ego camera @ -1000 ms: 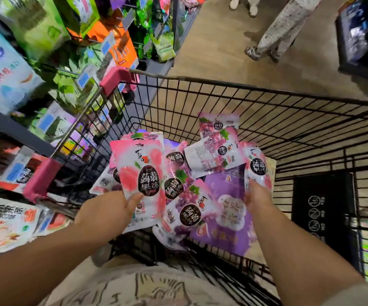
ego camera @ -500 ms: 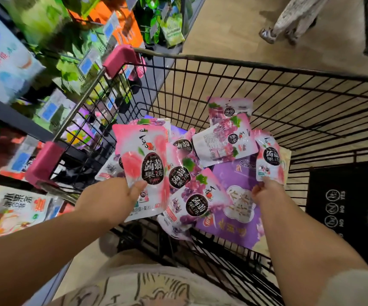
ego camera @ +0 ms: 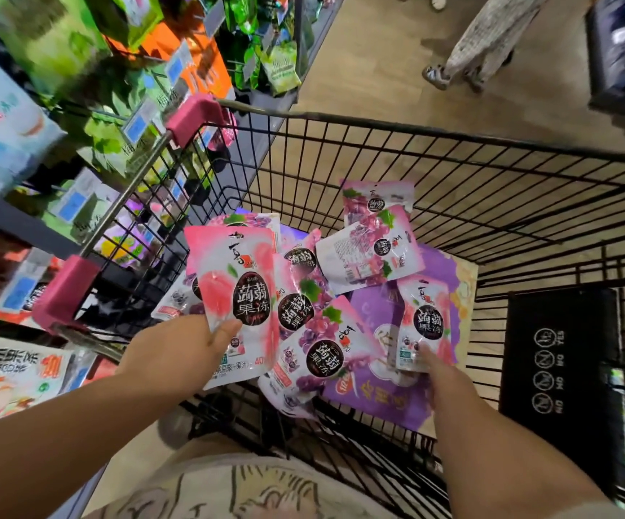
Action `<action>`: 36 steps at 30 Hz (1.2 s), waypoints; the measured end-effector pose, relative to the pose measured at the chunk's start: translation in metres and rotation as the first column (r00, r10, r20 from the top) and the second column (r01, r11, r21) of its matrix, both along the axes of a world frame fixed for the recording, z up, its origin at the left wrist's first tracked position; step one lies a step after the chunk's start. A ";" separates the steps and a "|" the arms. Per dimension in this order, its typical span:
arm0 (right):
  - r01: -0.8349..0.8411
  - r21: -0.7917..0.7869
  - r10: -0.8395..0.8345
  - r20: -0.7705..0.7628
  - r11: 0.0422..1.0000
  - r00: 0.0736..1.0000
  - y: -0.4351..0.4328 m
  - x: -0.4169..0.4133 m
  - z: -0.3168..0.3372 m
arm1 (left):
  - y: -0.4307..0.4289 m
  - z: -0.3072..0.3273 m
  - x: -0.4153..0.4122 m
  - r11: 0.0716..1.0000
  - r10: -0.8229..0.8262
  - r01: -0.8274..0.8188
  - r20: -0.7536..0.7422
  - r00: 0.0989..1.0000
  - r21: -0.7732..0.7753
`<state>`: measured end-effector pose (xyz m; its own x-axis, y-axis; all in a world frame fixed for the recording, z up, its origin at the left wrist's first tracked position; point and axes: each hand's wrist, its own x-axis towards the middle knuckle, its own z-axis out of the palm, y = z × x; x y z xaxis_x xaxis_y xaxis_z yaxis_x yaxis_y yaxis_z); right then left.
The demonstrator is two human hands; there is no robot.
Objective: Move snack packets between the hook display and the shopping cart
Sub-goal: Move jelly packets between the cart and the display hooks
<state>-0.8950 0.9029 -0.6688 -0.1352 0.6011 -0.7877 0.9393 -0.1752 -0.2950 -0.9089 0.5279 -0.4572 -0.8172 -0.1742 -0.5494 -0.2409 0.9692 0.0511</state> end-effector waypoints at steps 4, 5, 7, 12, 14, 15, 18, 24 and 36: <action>-0.204 0.287 0.199 0.046 0.936 0.979 -0.008 -0.020 0.035 | -0.001 0.000 -0.003 1.000 -0.007 0.007 -0.006 1.000 -0.012; -0.266 0.286 0.262 0.056 0.920 0.964 -0.014 -0.027 0.042 | -0.001 0.000 -0.004 1.000 -0.009 0.009 -0.007 1.000 -0.016; -0.300 0.246 0.300 0.035 0.922 0.953 -0.014 -0.037 0.035 | -0.001 0.000 -0.005 1.000 -0.013 0.013 -0.009 1.000 -0.021; -0.377 0.240 0.353 0.137 0.894 0.925 -0.017 -0.043 0.032 | -0.003 0.000 -0.008 0.999 -0.034 0.033 -0.023 0.999 -0.031; -0.379 0.243 0.350 0.154 0.893 0.924 -0.022 -0.045 0.038 | -0.003 -0.001 -0.009 0.999 -0.040 0.039 -0.032 0.999 -0.023; -0.369 0.221 0.340 0.156 0.903 0.927 -0.023 -0.045 0.038 | -0.003 -0.002 -0.009 0.999 -0.043 0.043 -0.040 0.998 -0.017; -0.439 0.208 0.411 0.166 0.874 0.896 -0.024 -0.042 0.030 | -0.004 -0.002 -0.010 0.999 -0.040 0.039 -0.055 0.998 -0.003; -0.461 0.224 0.457 0.073 0.859 0.887 -0.037 -0.044 0.036 | -0.006 -0.003 -0.012 0.999 -0.048 0.048 -0.060 0.997 -0.001; -0.216 0.210 0.260 -0.211 0.954 0.942 -0.024 -0.046 0.067 | -0.004 0.003 -0.013 0.998 -0.061 0.063 -0.072 0.996 0.022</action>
